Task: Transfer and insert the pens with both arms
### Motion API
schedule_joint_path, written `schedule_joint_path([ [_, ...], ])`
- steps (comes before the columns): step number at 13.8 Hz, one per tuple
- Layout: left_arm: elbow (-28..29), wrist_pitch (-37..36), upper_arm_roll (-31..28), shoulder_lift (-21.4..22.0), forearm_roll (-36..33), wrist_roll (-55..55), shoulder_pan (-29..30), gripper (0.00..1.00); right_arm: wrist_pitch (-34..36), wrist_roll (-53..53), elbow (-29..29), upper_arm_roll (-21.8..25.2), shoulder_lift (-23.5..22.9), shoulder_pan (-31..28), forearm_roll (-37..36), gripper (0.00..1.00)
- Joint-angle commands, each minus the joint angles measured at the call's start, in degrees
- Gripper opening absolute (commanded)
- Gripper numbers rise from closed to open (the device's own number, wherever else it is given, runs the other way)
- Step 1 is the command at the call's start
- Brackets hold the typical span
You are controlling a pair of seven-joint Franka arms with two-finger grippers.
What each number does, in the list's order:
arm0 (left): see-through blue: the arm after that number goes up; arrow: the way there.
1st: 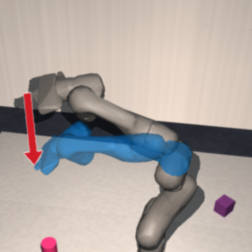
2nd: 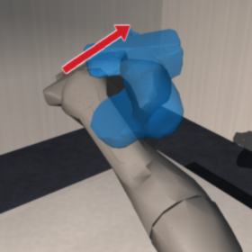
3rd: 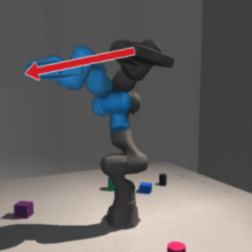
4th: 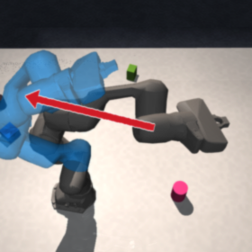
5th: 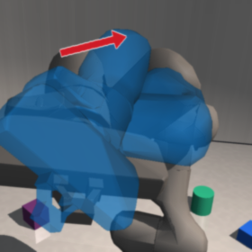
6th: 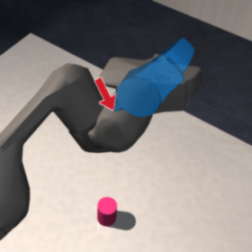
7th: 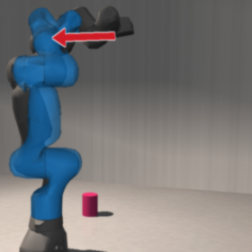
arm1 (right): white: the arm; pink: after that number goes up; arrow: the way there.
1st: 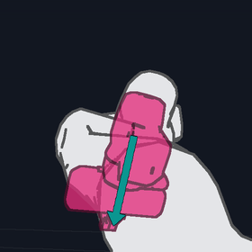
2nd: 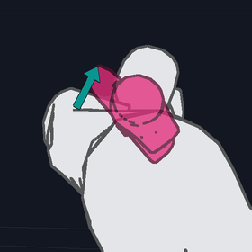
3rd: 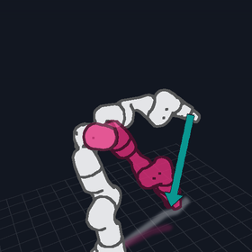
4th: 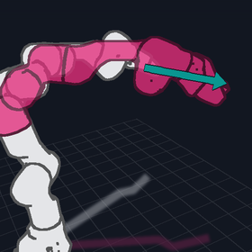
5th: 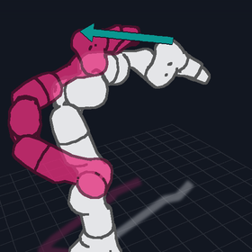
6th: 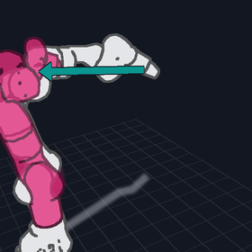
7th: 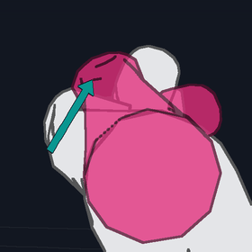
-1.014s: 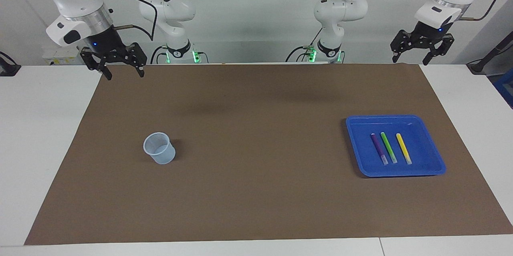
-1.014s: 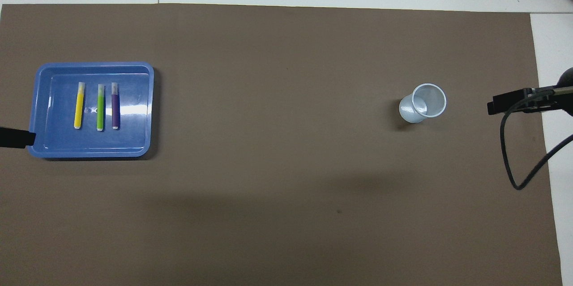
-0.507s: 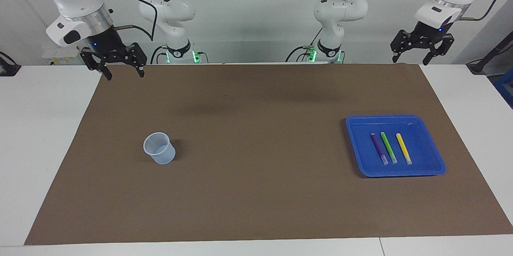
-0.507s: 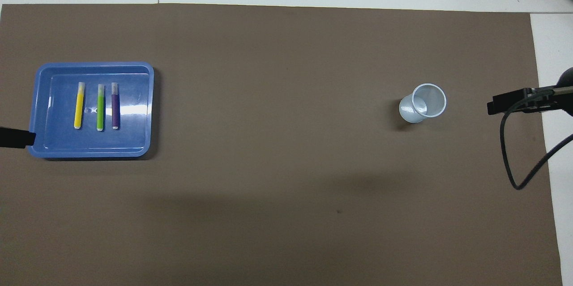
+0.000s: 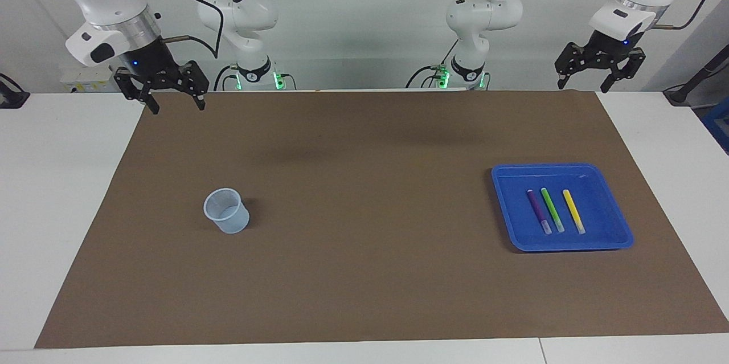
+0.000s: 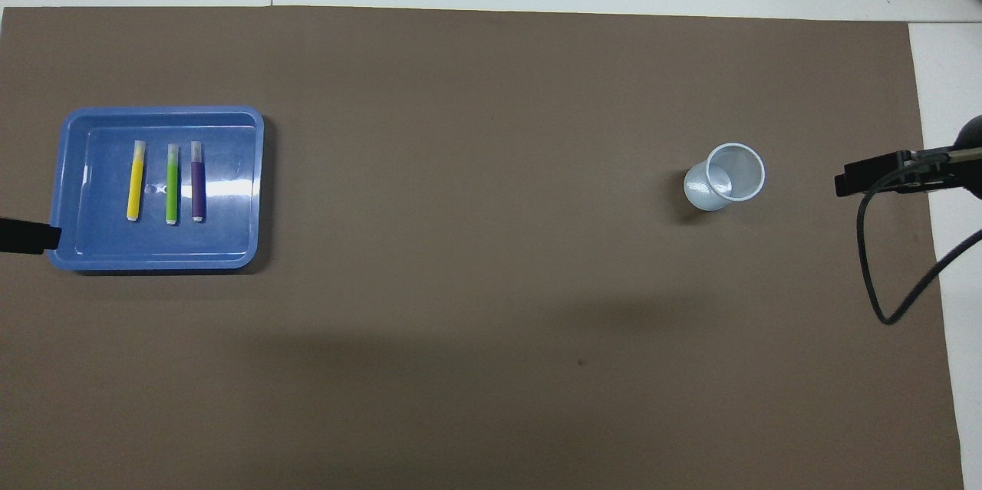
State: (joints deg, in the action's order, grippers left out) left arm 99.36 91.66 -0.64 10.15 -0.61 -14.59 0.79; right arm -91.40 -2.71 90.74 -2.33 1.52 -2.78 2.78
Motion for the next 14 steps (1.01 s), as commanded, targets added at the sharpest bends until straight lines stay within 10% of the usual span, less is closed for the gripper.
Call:
schedule_joint_path([
  [1,0.57,-0.52,-0.51,0.84,-1.06,-0.35,-0.70,1.00,-0.63,0.78,-0.39,-0.22,-0.47,-0.48,0.39,1.00],
  [14,0.57,-0.52,-0.51,0.84,-1.06,-0.35,-0.70,1.00,-0.98,0.61,0.23,0.04,-0.38,-0.91,0.47,1.00],
])
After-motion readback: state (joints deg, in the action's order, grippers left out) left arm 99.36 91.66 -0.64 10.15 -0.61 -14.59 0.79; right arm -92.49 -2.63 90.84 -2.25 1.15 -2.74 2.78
